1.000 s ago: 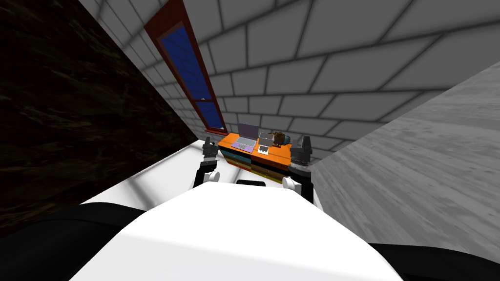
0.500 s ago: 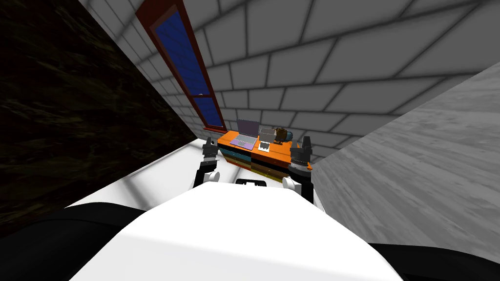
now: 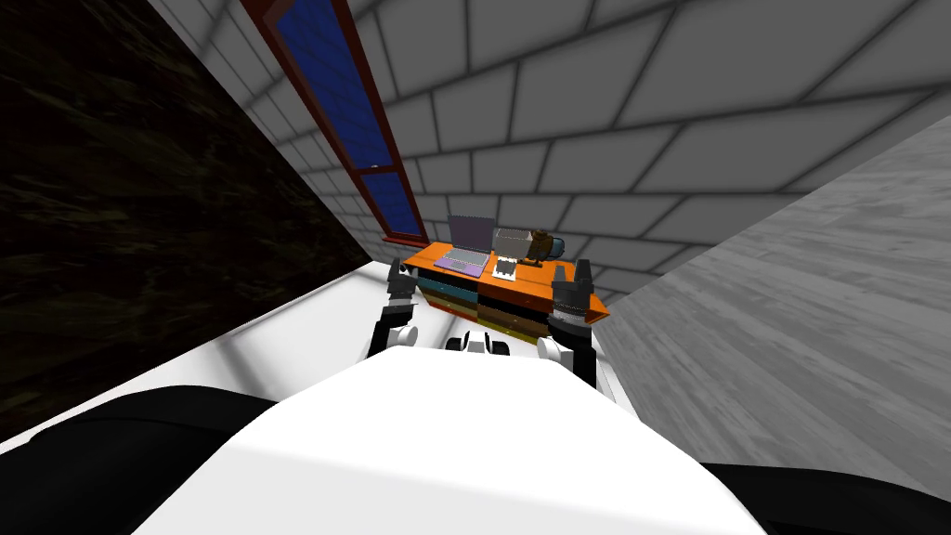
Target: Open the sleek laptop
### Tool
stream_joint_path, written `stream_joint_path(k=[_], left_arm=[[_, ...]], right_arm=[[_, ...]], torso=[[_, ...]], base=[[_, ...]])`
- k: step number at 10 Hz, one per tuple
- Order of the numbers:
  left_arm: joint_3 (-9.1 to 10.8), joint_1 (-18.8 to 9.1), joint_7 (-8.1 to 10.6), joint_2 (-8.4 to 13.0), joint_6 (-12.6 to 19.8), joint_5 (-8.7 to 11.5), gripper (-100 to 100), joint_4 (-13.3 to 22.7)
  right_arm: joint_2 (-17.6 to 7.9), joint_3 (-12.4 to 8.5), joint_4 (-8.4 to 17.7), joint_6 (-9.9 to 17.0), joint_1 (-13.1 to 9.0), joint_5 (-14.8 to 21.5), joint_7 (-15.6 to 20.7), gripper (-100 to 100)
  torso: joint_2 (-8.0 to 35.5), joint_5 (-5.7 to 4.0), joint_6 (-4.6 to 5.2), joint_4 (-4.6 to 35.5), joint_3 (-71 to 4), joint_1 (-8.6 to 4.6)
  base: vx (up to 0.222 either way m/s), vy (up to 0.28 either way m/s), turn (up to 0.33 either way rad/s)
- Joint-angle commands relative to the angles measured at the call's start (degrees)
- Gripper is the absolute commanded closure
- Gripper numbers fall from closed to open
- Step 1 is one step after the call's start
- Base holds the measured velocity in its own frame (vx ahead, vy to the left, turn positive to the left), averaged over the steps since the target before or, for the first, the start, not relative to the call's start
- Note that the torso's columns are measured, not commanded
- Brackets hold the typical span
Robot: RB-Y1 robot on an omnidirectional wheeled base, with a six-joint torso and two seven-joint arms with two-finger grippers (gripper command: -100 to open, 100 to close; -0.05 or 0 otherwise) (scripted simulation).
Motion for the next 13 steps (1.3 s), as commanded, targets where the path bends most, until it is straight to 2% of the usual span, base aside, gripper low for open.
stream_joint_path(k=[1, 5, 6, 9, 10, 13], left_arm=[[-0.66, -2.6, -0.17, 3.0, 1.1, 0.4, -100, 2.0], [-2.48, -8.8, -0.62, 6.7, 3.9, 1.4, -100, 6.5], [-2.48, -8.8, -0.62, 6.7, 3.9, 1.4, -100, 6.5], [-4.24, -14.0, -1.04, 8.8, 6.5, 2.3, -100, 10.7], [-4.24, -14.8, -1.04, 8.8, 6.5, 2.3, -100, 10.7], [-6.23, -20.6, -1.53, 10.6, 9.4, 3.4, -100, 15.4]], right_arm=[[0.0, 0.0, 0.0, 0.0, 0.0, 0.0, 0.0, 0], [0.0, 0.0, 0.0, 0.0, 0.0, 0.0, 0.0, 0], [0.0, 0.0, 0.0, 0.0, 0.0, 0.0, 0.0, 0], [0.0, 0.0, 0.0, 0.0, 0.0, 0.0, 0.0, 0], [0.0, 0.0, 0.0, 0.0, 0.0, 0.0, 0.0, 0], [0.0, 0.0, 0.0, 0.0, 0.0, 0.0, 0.0, 0]], torso=[[0.1, 0.0, 0.0, 0.2, -0.3, 0.0], [0.2, -0.01, -0.01, 0.2, -0.3, -0.04], [0.2, -0.02, 0.0, 0.2, -0.3, -0.08], [0.2, -0.02, 0.0, 0.2, -0.3, -0.05], [0.2, 0.0, 0.0, 0.2, -0.3, 0.02], [0.2, -0.02, 0.0, 0.2, -0.3, -0.05]], base=[[0.028, 0.026, -0.03], [0.041, 0.045, -0.036], [0.034, 0.031, -0.018], [0.045, 0.042, -0.042], [0.041, 0.047, -0.027], [0.046, 0.055, -0.048]])
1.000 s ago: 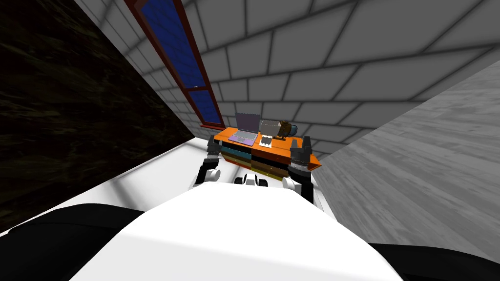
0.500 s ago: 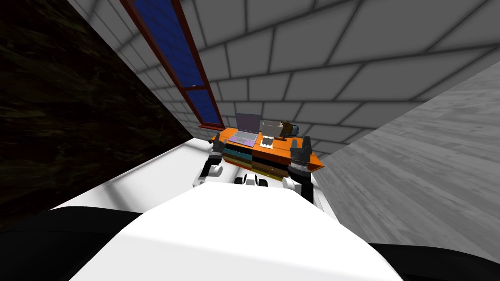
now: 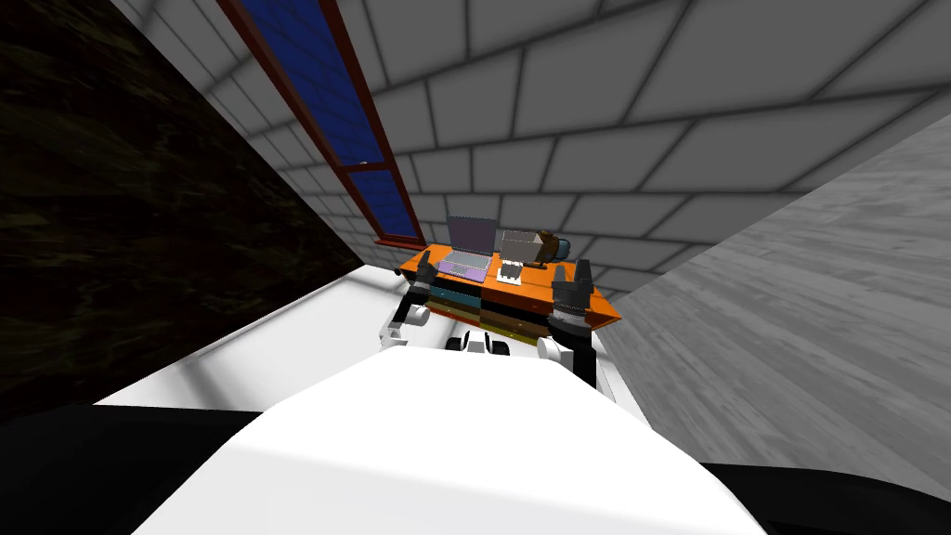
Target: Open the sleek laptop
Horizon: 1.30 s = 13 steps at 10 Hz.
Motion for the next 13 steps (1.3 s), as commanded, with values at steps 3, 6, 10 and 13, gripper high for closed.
stream_joint_path(k=[3, 6, 10, 13], left_arm=[[-2.26, -7.8, -0.29, 2.7, 3.6, 1.6, -100, 6.1], [-3.74, -13.1, -0.65, 3.9, 5.8, 2.4, -100, 9.8], [-5.27, -19.0, -1.04, 5.3, 8.1, 3.2, -100, 13.8], [-6.81, -24.0, -1.44, 6.9, 10.5, 4.0, -100, 18.1]], right_arm=[[0.0, 0.0, 0.0, 0.0, 0.0, 0.0, 0.0, 0], [0.0, 0.0, 0.0, 0.0, 0.0, 0.0, 0.0, 0], [0.0, 0.0, 0.0, 0.0, 0.0, 0.0, 0.0, 0], [0.0, 0.0, 0.0, 0.0, 0.0, 0.0, 0.0, 0]], torso=[[0.1, -0.01, 0.0, 0.0, 0.0, -0.06], [0.0, 0.01, -0.02, 0.0, 0.0, 0.01], [0.0, 0.02, -0.01, 0.0, 0.0, 0.05], [0.1, 0.0, -0.01, 0.0, 0.0, -0.04]], base=[[0.043, 0.049, -0.041], [0.054, 0.064, -0.04], [0.042, 0.047, -0.04], [0.033, 0.049, -0.033]])
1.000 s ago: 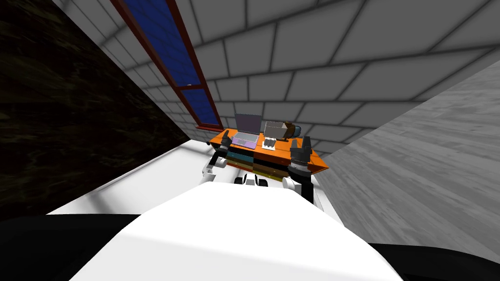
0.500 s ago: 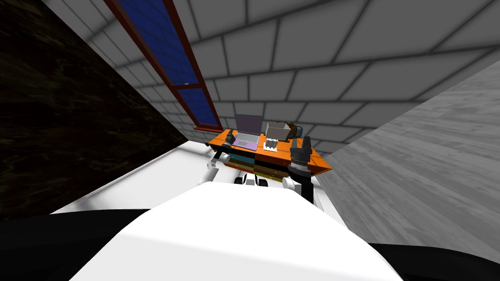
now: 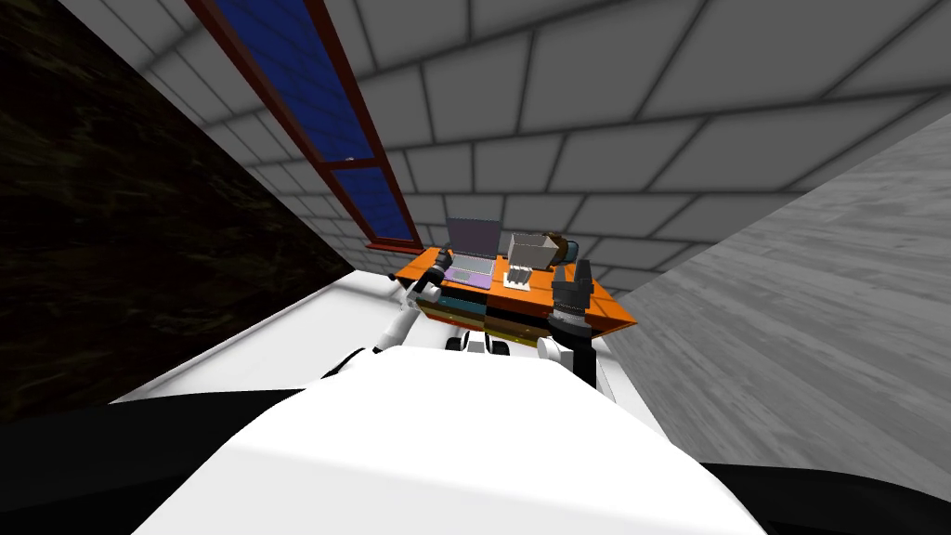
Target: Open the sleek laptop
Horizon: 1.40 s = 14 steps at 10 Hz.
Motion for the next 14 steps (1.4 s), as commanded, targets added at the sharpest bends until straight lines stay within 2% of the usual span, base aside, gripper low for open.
stream_joint_path(k=[1, 2, 3, 4, 5, 6, 7, 8, 9, 10, 12, 13, 14], left_arm=[[-1.7, -4.6, -0.5, 1.6, 2.5, 0.8, -100, 4.4], [-1.7, -5.9, -0.5, 1.6, 2.5, 0.8, -100, 4.8], [-2.47, -7.6, -0.7, 2.5, 3.7, 1.2, -100, 7.1], [-2.47, -8.7, -0.7, 2.5, 3.7, 1.2, -100, 7.1], [-3.24, -10.9, -0.9, 3.5, 4.9, 1.6, -100, 9.4], [-3.24, -11.4, -0.9, 3.5, 4.9, 1.6, -100, 9.4], [-3.99, -13.6, -1.11, 4.4, 6.1, 2.0, -100, 11.8], [-3.99, -14.0, -1.11, 4.4, 6.1, 2.0, -100, 11.8], [-4.74, -16.3, -1.31, 5.4, 7.3, 2.3, -100, 14.1], [-4.74, -16.7, -1.31, 5.4, 7.3, 2.3, -100, 14.1], [-6.19, -20.8, -1.7, 7.3, 9.6, 3.1, -100, 18.2], [-6.19, -21.8, -1.7, 7.3, 9.6, 3.1, -100, 18.7], [-6.88, -24.0, -1.89, 8.2, 10.7, 3.4, -100, 21.0]], right_arm=[[0.0, 0.0, 0.0, 0.0, 0.0, 0.0, 0.0, 0], [0.0, 0.0, 0.0, 0.0, 0.0, 0.0, 0.0, 0], [0.0, 0.0, 0.0, 0.0, 0.0, 0.0, 0.0, 0], [0.0, 0.0, 0.0, 0.0, 0.0, 0.0, 0.0, 0], [0.0, 0.0, 0.0, 0.0, 0.0, 0.0, 0.0, 0], [0.0, 0.0, 0.0, 0.0, 0.0, 0.0, 0.0, 0], [0.0, 0.0, 0.0, 0.0, 0.0, 0.0, 0.0, 0], [0.0, 0.0, 0.0, 0.0, 0.0, 0.0, 0.0, 0], [0.0, 0.0, 0.0, 0.0, 0.0, 0.0, 0.0, 0], [0.0, 0.0, 0.0, 0.0, 0.0, 0.0, 0.0, 0], [0.0, 0.0, 0.0, 0.0, 0.0, 0.0, 0.0, 0], [0.0, 0.0, 0.0, 0.0, 0.0, 0.0, 0.0, 0], [0.0, 0.0, 0.0, 0.0, 0.0, 0.0, 0.0, 0]], torso=[[0.0, -0.01, 0.02, 0.0, 0.0, 0.0], [-0.1, 0.01, 0.0, 0.0, -0.1, 0.04], [-0.1, 0.01, 0.0, 0.0, -0.1, 0.02], [0.0, 0.01, 0.01, 0.0, 0.0, 0.06], [0.0, 0.01, -0.01, 0.0, 0.0, 0.03], [0.0, 0.0, 0.01, 0.0, 0.0, 0.02], [0.0, 0.0, 0.0, 0.0, 0.0, -0.02], [-0.1, 0.0, 0.01, 0.0, 0.0, 0.03], [-0.1, 0.01, 0.0, 0.0, 0.0, 0.04], [-0.1, 0.02, 0.01, 0.0, -0.1, 0.07], [0.0, 0.0, 0.01, 0.0, 0.0, 0.02], [-0.1, 0.02, 0.01, 0.0, 0.0, 0.09], [0.0, 0.01, -0.01, 0.0, 0.0, 0.03]], base=[[0.066, 0.055, -0.062], [0.054, 0.045, -0.027], [0.035, 0.057, -0.055], [0.021, 0.049, -0.021], [0.025, 0.046, -0.033], [0.026, 0.035, -0.022], [0.025, 0.043, -0.038], [0.025, 0.041, -0.025], [0.046, 0.05, -0.04], [0.038, 0.039, -0.024], [0.044, 0.053, -0.054], [0.036, 0.05, -0.02], [0.03, 0.043, -0.025]])
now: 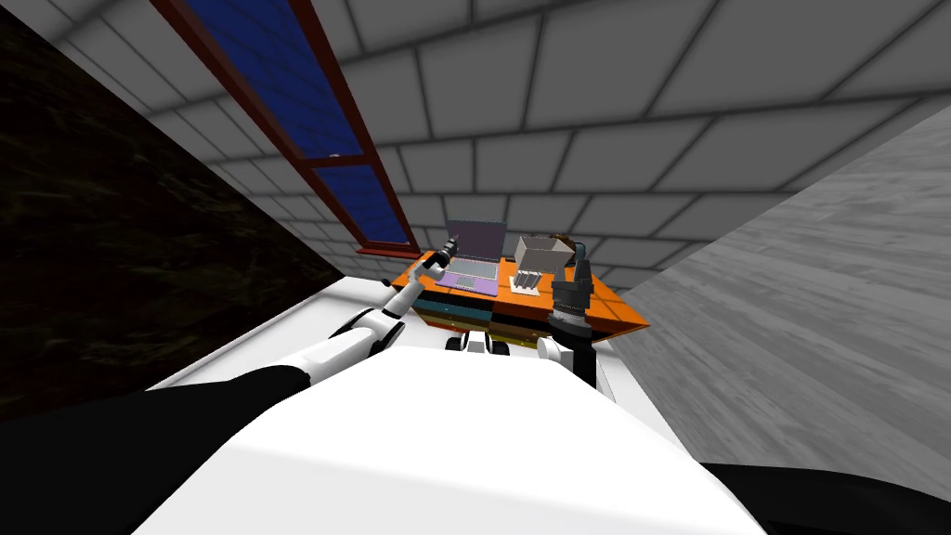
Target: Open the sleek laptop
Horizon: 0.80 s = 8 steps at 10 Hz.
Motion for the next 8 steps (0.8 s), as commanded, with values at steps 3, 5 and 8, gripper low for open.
stream_joint_path(k=[3, 5, 8], left_arm=[[-2.16, -7.7, -0.55, 3.0, 3.3, 1.1, -100, 7.0], [-2.77, -10.0, -0.72, 3.8, 4.3, 1.4, -100, 9.0], [-4.35, -15.6, -1.15, 6.2, 6.8, 2.2, -100, 14.0]], right_arm=[[0.0, 0.0, 0.0, 0.0, 0.0, 0.0, 0.0, 0], [0.0, 0.0, 0.0, 0.0, 0.0, 0.0, 0.0, 0], [0.0, 0.0, 0.0, 0.0, 0.0, 0.0, 0.0, 0]], torso=[[0.0, 0.0, 0.0, 0.0, 0.0, -0.01], [0.0, 0.0, 0.01, 0.0, 0.0, 0.03], [0.0, -0.01, 0.02, 0.0, 0.0, 0.0]], base=[[0.038, 0.052, -0.038], [0.036, 0.053, -0.038], [0.032, 0.046, -0.039]])
